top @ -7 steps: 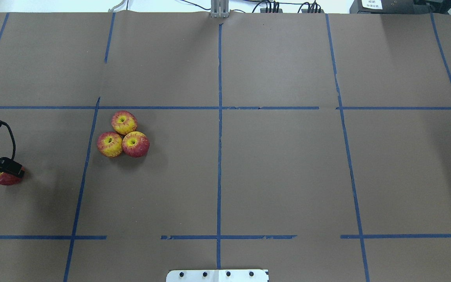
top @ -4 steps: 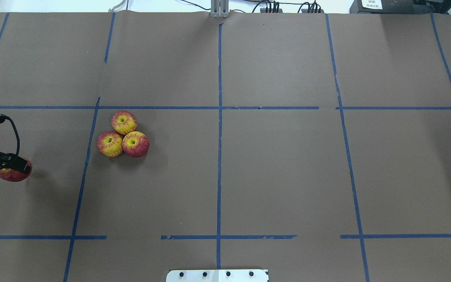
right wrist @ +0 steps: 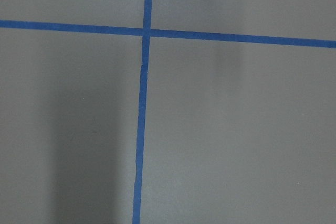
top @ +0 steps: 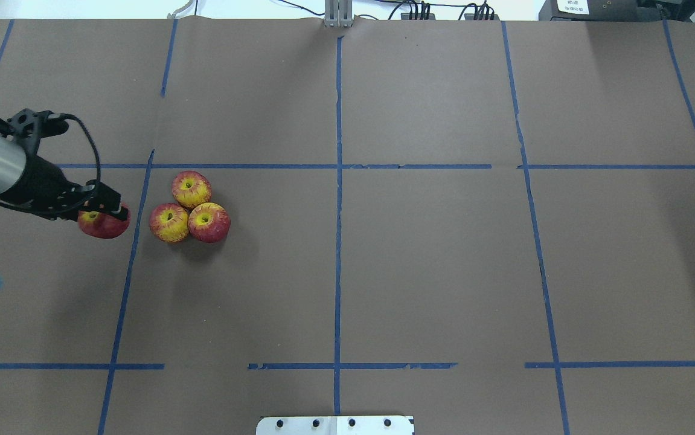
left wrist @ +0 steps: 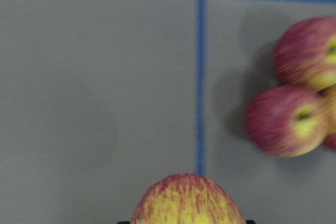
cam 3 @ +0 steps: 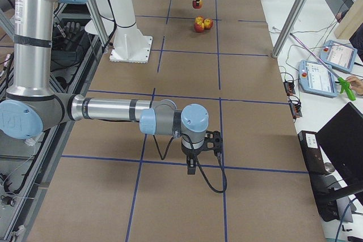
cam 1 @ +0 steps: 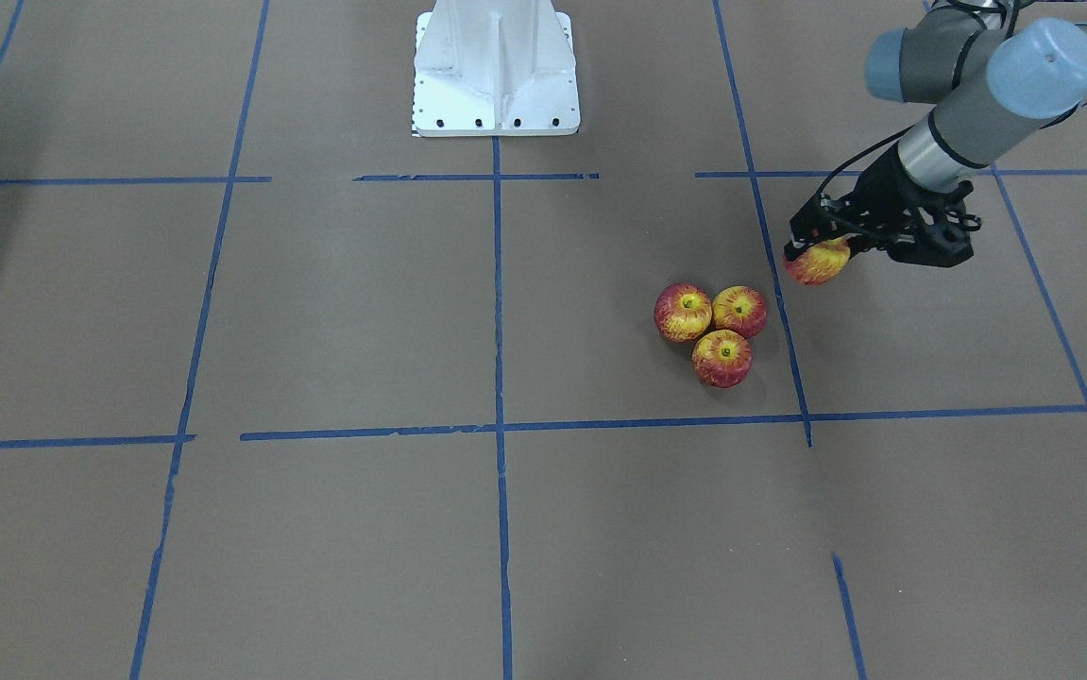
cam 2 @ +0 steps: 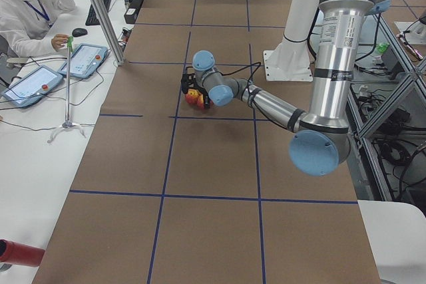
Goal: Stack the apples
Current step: 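Lift the apple with the left gripper and carry it over the three-apple cluster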
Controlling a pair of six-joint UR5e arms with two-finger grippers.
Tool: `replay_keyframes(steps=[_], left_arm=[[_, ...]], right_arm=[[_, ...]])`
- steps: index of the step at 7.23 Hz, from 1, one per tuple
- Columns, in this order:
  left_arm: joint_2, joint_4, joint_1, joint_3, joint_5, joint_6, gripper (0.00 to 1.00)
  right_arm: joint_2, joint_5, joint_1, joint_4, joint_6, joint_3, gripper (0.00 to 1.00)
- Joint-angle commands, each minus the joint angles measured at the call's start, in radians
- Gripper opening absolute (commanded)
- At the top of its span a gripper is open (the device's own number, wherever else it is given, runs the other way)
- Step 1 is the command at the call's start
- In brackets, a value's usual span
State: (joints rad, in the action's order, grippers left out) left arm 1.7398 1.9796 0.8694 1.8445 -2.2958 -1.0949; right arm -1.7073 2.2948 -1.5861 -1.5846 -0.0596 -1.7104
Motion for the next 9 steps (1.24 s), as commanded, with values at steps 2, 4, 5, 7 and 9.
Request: replay_keyframes(steps=[2, 4, 5, 7, 9], left_arm=[[0.176, -0.130, -0.030, -0.086, 0.010, -0.046, 0.00], [0.190, -0.133, -0.098, -0.109, 0.080, -0.051, 0.00], [0.190, -0.133, -0.098, -0.113, 0.082, -0.051, 0.00], [0.194, -0.133, -0.099, -0.114, 0.082, -0.051, 0.00], [0.199, -0.133, -0.092, -0.102, 0.090, -0.049, 0.00]], right_arm=[[0.000, 0.000, 0.000, 0.000, 0.001, 0.000, 1.00], [0.000, 0.000, 0.000, 0.000, 0.000, 0.000, 1.00], [0.000, 0.000, 0.000, 0.000, 0.001, 0.000, 1.00], [0.000, 0.000, 0.000, 0.000, 0.000, 0.000, 1.00], [0.000, 0.000, 0.000, 0.000, 0.000, 0.000, 1.00]])
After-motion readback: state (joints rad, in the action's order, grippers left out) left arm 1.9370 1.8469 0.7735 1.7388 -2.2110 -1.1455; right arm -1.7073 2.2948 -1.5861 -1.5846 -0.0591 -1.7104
